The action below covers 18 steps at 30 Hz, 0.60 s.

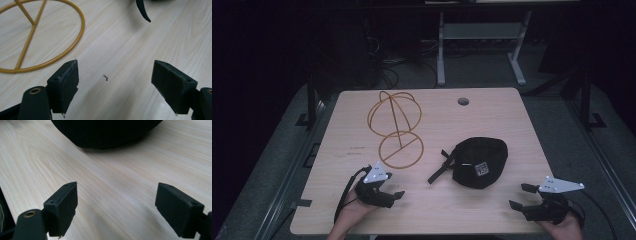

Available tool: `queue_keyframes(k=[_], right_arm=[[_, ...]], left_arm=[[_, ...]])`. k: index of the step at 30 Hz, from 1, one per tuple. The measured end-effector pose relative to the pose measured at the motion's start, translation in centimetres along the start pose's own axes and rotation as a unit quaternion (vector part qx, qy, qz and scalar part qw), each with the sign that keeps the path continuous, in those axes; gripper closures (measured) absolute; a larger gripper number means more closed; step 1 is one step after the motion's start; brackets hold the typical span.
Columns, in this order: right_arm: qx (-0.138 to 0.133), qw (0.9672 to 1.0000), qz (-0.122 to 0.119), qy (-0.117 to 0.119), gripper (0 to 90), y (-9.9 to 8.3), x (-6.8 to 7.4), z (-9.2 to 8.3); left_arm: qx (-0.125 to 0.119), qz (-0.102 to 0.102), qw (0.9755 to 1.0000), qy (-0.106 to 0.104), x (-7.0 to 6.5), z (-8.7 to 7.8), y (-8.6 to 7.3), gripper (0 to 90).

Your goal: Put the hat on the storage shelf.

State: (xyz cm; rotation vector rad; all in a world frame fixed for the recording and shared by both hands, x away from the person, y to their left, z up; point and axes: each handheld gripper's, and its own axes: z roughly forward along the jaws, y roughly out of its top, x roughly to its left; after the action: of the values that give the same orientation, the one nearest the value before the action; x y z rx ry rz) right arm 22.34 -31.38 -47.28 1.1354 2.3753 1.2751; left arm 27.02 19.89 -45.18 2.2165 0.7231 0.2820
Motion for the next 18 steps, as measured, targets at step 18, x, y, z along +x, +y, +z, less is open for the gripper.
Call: queue_keyframes(k=[18], right_arm=[[-0.014, 0.9999, 0.004, 0.001, 17.2, 0.3, 0.3, -0.1]], left_arm=[[-0.025, -0.009, 0.9994, -0.025, -1.3, -0.3, 1.4, 18.1]])
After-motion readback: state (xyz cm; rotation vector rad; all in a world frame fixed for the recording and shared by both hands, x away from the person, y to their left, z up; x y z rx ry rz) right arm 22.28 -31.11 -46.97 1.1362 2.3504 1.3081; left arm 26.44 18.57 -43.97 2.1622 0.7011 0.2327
